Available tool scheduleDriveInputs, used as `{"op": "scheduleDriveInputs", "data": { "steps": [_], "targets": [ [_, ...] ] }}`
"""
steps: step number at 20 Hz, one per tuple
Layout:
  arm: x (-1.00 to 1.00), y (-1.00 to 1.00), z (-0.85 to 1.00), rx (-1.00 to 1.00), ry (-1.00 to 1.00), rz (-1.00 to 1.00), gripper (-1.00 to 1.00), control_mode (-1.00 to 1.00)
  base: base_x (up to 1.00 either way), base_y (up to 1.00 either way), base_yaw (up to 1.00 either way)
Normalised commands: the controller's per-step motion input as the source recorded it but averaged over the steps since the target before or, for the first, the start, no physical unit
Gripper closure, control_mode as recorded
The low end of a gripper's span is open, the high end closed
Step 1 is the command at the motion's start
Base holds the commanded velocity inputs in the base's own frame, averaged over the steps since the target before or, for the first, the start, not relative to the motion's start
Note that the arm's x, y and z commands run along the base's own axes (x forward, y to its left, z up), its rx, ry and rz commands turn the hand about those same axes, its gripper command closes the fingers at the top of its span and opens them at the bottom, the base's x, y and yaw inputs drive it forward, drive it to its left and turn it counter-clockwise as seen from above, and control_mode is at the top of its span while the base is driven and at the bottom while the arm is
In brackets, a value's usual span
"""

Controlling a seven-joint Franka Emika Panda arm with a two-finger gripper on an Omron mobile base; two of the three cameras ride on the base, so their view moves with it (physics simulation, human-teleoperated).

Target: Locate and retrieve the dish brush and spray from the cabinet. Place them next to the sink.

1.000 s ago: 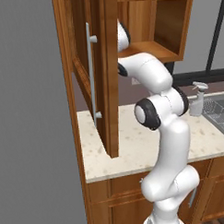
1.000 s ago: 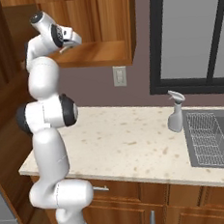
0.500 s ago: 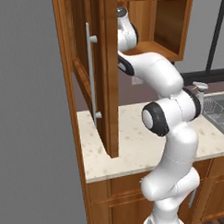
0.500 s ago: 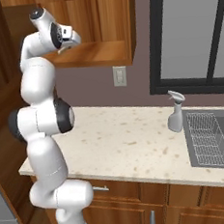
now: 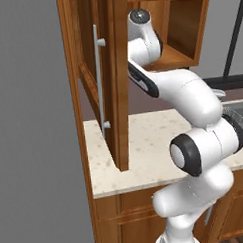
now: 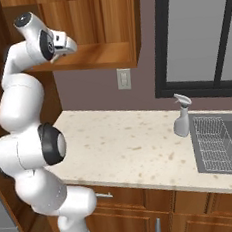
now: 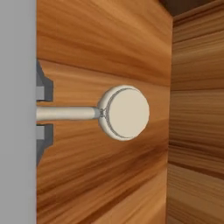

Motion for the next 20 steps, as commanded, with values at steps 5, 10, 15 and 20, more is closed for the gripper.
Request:
{"op": "scheduleDriveInputs", "data": {
  "steps": [5, 10, 15, 20],
  "targets": [
    [-0.69, -0.27, 0.04, 0.02, -0.01, -0.06, 1.0, -1.0, 0.0, 0.0, 0.0],
    [-0.71, -0.27, 0.16, 0.01, 0.0, -0.09, 1.0, -1.0, 0.0, 0.0, 0.0],
    [-0.79, -0.25, 0.21, 0.01, 0.0, -0.1, 1.0, -1.0, 0.0, 0.0, 0.0],
    [-0.7, -0.14, 0.23, 0.0, 0.0, -0.11, 1.0, -1.0, 0.0, 0.0, 0.0]
  ]
}}
